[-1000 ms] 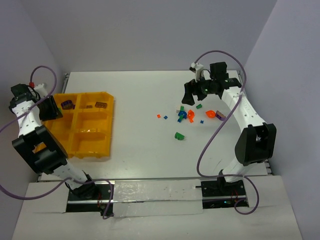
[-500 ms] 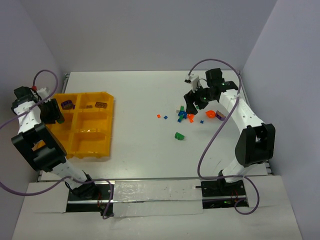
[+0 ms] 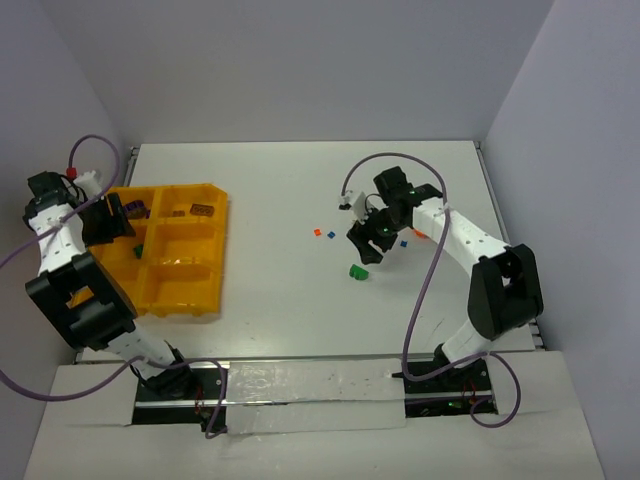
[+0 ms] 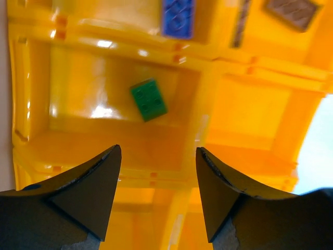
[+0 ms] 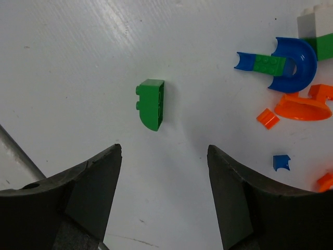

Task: Sort the legos into containers by color

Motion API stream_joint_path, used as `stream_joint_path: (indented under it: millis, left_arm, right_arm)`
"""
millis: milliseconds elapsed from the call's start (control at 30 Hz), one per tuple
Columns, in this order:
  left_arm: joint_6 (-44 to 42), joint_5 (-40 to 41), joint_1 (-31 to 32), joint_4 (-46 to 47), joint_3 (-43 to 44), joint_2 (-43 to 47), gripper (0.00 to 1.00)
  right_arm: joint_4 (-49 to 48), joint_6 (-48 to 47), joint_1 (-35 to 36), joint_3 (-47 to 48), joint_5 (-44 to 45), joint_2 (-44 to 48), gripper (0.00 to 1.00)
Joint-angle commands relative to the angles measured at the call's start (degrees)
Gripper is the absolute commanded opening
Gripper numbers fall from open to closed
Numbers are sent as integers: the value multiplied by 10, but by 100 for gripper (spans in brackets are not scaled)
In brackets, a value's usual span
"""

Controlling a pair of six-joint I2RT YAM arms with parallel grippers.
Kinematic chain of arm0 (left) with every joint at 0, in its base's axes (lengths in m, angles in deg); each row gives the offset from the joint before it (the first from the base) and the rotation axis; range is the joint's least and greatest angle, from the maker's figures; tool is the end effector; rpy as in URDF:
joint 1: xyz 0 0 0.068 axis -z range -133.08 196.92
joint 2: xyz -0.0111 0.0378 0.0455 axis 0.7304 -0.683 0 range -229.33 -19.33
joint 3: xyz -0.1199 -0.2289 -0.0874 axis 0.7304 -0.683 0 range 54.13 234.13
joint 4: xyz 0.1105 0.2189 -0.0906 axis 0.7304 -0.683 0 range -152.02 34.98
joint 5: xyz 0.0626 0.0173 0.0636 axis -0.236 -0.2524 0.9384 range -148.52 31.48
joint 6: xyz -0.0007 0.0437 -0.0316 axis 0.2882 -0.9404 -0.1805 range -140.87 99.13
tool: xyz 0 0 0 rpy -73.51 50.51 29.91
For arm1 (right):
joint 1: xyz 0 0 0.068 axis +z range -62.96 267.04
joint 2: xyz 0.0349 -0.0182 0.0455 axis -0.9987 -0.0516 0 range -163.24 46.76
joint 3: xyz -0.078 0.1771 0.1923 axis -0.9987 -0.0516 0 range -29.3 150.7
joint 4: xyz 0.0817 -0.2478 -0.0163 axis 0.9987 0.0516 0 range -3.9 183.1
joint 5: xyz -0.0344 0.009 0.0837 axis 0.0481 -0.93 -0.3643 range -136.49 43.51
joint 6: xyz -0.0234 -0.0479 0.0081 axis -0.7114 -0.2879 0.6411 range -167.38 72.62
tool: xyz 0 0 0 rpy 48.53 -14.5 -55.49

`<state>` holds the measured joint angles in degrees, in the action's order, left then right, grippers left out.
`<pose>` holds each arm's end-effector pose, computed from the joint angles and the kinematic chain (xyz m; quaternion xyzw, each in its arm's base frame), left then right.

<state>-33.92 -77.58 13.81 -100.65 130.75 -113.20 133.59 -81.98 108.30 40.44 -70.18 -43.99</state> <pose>0.2899 0.1753 0.2657 -0.1288 0.9508 -0.0574 0.2758 0.2862 0.1268 0.2464 -0.4842 0.8316 0.1791 0.2047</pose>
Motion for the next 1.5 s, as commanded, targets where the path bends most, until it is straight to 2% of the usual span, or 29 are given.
stream_joint_path:
  millis: [0,300,567,800,833,933,1000,1033,1100,1233,1333,1367,1467]
  left_arm:
    - [-14,-65,27,33,43,51,70]
    - [10,-81,125,85,77,84,76]
    - [55,-105,167,131,96,92,77]
    - [87,-148,190,179,61,102,76]
    - [89,-158,192,184,54,104,76]
    - [93,-194,196,199,32,110,72]
    - [100,-224,198,225,6,127,69]
    - [104,-237,198,226,-2,131,68]
    - [137,-301,199,260,-24,143,67]
    - [175,-408,222,293,-45,148,67]
    - [193,-443,255,318,-50,146,67]
    - [196,-446,263,326,-51,146,67]
    - [205,-442,285,343,-48,144,67]
  right_arm:
    - [-26,-2,24,-2,23,-18,73]
    - [-64,-2,54,6,56,-91,74]
    - [-96,-6,80,-23,63,-123,72]
    - [-123,-30,86,-74,65,-128,61]
    - [-126,-34,86,-76,60,-125,57]
    - [-142,-45,86,-97,43,-110,36]
    - [-142,-56,85,-98,27,-99,10]
    - [-138,-57,82,-94,17,-93,4]
    - [-109,-74,70,-63,-61,-68,0]
    - [-58,-86,52,43,-236,-52,0]
    - [-33,-72,52,162,-343,-81,0]
    - [-38,-56,53,188,-356,-93,0]
    - [-115,131,55,281,-379,-148,0]
